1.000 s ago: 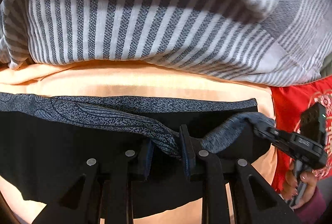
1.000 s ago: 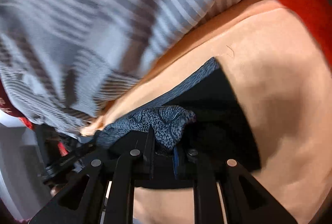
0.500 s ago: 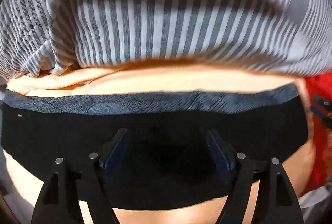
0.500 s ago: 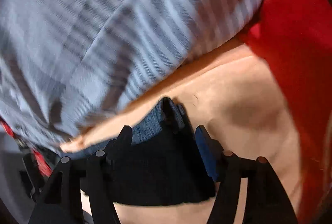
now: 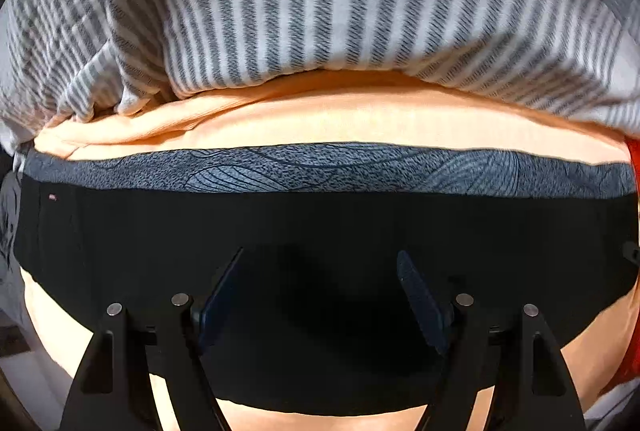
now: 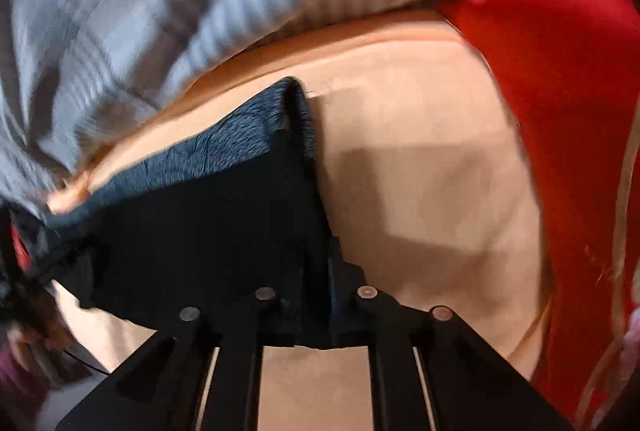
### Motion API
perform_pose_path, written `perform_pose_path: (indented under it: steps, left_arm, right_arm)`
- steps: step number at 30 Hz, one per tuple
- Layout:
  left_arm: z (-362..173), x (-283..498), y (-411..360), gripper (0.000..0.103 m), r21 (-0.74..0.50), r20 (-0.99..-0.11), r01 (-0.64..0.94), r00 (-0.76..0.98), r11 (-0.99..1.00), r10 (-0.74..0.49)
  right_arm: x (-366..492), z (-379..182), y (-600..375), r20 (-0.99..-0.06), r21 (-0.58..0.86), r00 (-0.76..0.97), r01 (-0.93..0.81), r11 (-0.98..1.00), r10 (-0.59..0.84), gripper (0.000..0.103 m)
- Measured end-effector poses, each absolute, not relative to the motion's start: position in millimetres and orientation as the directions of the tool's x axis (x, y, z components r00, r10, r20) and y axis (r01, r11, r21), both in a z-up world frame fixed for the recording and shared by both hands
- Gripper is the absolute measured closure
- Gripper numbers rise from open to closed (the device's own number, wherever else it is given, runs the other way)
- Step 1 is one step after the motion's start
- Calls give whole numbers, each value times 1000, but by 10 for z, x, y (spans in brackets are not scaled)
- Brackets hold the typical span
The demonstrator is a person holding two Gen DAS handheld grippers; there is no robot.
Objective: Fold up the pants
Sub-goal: 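Lower the waistband onto the trouser legs with both grippers, folding in half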
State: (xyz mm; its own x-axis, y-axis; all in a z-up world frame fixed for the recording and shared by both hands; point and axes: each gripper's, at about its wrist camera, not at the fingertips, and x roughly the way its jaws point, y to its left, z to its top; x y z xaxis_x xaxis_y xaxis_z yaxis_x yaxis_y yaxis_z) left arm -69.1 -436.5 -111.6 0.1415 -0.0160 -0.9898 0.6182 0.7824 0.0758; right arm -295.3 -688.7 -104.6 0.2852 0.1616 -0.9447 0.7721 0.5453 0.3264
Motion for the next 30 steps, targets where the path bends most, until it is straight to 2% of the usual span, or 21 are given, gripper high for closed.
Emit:
perform_pose_path:
  steps: [1,2,6,11,12,13,15,18,19,21,26,30]
  left_arm:
    - [-1093,-659,-4361,25,74,-988,612,154,788,-27]
    - [-1069,-642,-4362,25,77,-985,610,168,788,-34]
    - [-1153,-585,-4449,25,74,-987,602,156,795,-27]
    - [-1379,-577,-4661,25,98,-981,591,193,801,-23]
    - [-1402,-553,-4686,25,99,-980,588,198,803,-24]
    - [-1431,-507,-4707,25,95,-980,583,197,807,-27]
    - [-1452,-386,-4713,20,94,-977,573,212,814,-36]
    - [-1400,-153,-4601,21,138,-972,527,235,839,12]
    - [-1328,-85,-4509,21,133,-971,506,237,852,11]
    - [-1160,-18,-4315,21,136,-966,493,257,859,6]
    - [-956,43,-3731,21,217,-953,507,296,834,69]
    - [-1142,235,-3384,21,258,-949,484,288,836,127]
  right_arm:
    - [-2969,-991,-6905,-949,313,286,788,530,135,79]
    - [-2971,-936,-6910,-949,308,293,791,528,115,77]
    - [-2755,-726,-6827,-926,341,369,729,594,79,76]
    - [-2207,-994,-6720,-932,318,348,652,689,101,76]
    - [-2134,-1120,-6728,-947,284,307,653,702,97,77]
    - [-2138,-1238,-6793,-952,276,286,662,697,105,85]
    - [-2200,-1249,-6882,-937,320,331,685,654,113,90]
    - [-2300,-1167,-6918,-935,331,334,713,618,116,92]
    - [-2307,-1121,-6915,-941,314,321,714,626,106,87]
    - [-2310,-969,-6812,-949,282,307,709,647,77,86]
    - [-2299,-793,-6321,-936,320,333,671,669,113,81]
    - [-2118,-808,-5691,-925,346,350,615,709,148,66]
